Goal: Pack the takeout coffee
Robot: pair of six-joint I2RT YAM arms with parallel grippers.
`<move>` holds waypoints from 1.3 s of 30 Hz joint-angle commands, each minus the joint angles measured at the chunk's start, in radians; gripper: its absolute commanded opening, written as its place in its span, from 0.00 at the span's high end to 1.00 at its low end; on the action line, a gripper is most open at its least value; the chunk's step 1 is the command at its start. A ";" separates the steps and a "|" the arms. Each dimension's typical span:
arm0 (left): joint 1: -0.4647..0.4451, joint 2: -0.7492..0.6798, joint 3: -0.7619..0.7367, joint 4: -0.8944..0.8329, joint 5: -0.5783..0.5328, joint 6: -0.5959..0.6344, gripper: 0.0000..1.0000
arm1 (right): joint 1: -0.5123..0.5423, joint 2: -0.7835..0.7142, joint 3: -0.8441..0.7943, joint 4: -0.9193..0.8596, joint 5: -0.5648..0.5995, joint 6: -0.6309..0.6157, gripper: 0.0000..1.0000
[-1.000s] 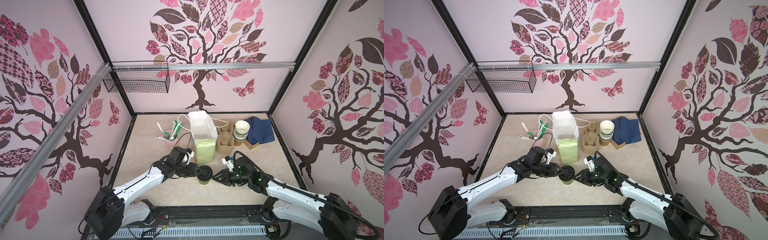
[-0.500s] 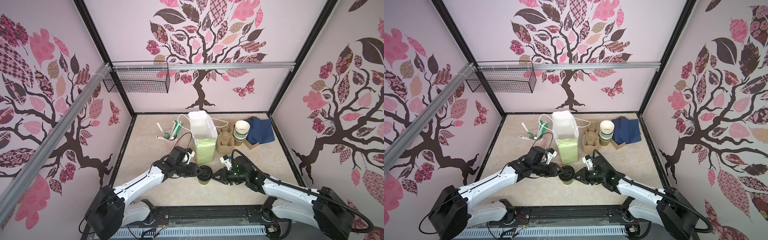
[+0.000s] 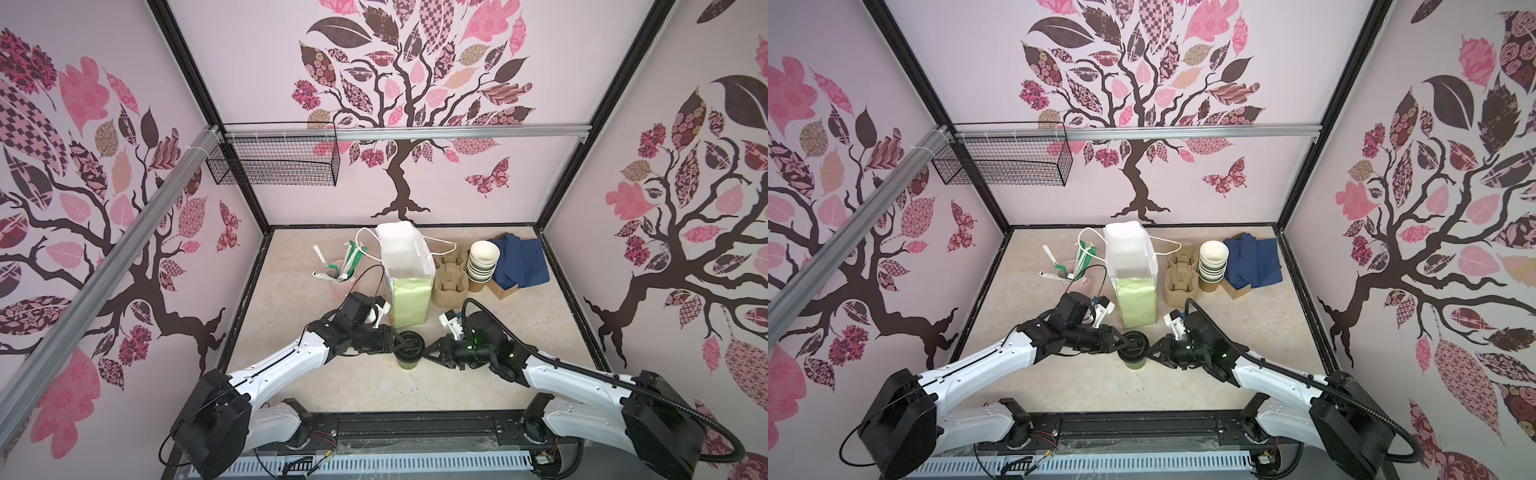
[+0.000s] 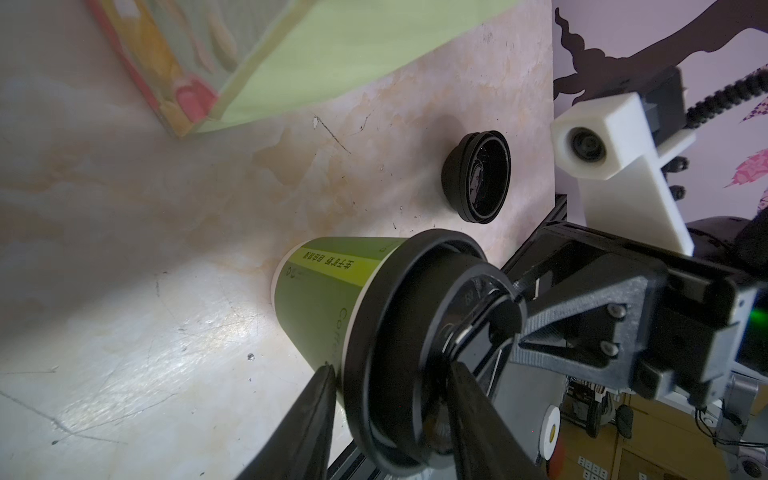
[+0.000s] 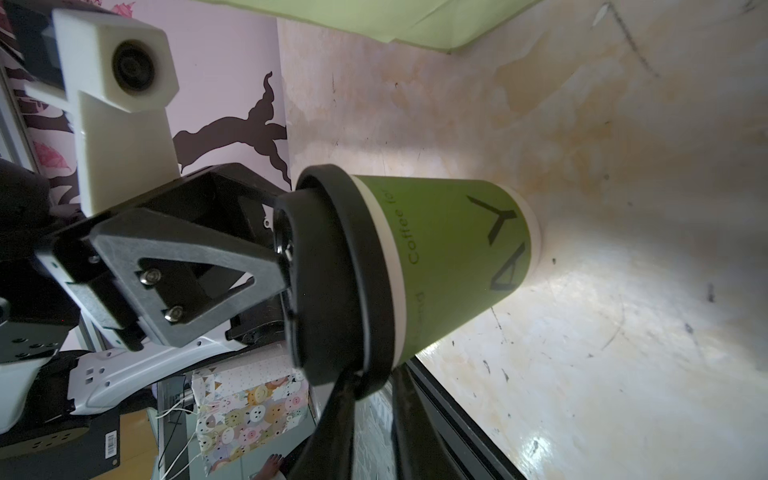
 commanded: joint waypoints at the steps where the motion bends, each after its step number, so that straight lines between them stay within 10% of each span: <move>1: -0.005 0.040 -0.032 -0.141 -0.070 0.032 0.54 | -0.002 -0.006 0.023 -0.169 0.061 -0.022 0.76; 27: -0.005 0.034 -0.030 -0.152 -0.070 0.037 0.54 | -0.065 0.124 0.027 0.218 0.052 0.135 0.68; 39: -0.005 0.047 -0.038 -0.126 -0.070 0.028 0.55 | -0.064 0.249 -0.009 0.014 0.054 0.027 0.70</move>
